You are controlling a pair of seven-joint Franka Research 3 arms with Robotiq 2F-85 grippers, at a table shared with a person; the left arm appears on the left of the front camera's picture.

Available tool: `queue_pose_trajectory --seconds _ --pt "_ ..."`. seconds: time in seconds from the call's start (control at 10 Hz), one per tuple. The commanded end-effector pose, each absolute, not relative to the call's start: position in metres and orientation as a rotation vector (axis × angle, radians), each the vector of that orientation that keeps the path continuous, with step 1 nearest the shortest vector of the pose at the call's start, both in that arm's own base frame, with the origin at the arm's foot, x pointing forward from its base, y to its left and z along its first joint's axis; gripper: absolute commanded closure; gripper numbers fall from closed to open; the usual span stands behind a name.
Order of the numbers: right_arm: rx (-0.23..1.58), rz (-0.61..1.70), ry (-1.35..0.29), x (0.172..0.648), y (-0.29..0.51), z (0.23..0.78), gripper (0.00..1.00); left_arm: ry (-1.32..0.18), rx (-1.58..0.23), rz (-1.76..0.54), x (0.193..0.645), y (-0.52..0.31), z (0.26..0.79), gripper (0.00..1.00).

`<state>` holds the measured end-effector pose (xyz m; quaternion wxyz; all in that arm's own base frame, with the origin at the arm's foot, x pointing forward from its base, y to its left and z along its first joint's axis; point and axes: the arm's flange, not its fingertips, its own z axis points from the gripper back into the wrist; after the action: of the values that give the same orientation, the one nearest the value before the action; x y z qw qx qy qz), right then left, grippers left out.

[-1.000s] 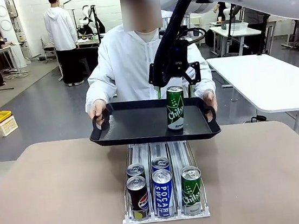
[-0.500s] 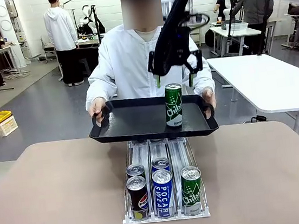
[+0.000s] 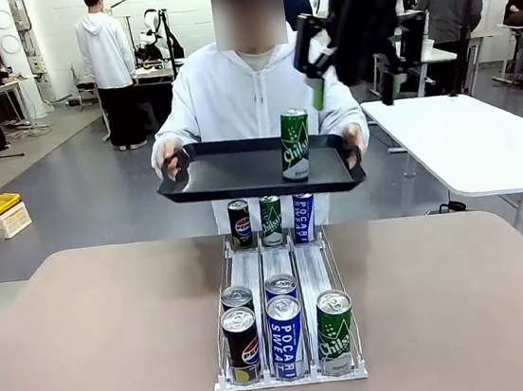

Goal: Retrieve and hand over the desired beverage to the person.
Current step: Place the picked can on the Handle tray extended by the person.

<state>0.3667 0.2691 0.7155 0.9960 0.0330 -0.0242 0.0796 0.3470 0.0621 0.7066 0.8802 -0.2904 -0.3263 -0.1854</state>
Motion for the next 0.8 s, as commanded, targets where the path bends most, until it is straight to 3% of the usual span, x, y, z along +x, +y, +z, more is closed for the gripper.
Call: queue_pose_trajectory --seconds 0.0,0.4,0.7 --pt "0.072 0.281 -0.097 0.328 0.236 0.669 0.0 -0.682 -0.609 -0.4 0.346 0.063 0.706 0.0" --pt "0.047 0.169 -0.084 0.329 0.218 0.648 0.0 -0.682 -0.609 -0.4 0.346 0.063 0.706 0.0" --pt "0.029 0.265 -0.086 0.313 0.23 0.66 0.0 -0.682 -0.609 -0.4 0.346 0.063 0.706 0.0"
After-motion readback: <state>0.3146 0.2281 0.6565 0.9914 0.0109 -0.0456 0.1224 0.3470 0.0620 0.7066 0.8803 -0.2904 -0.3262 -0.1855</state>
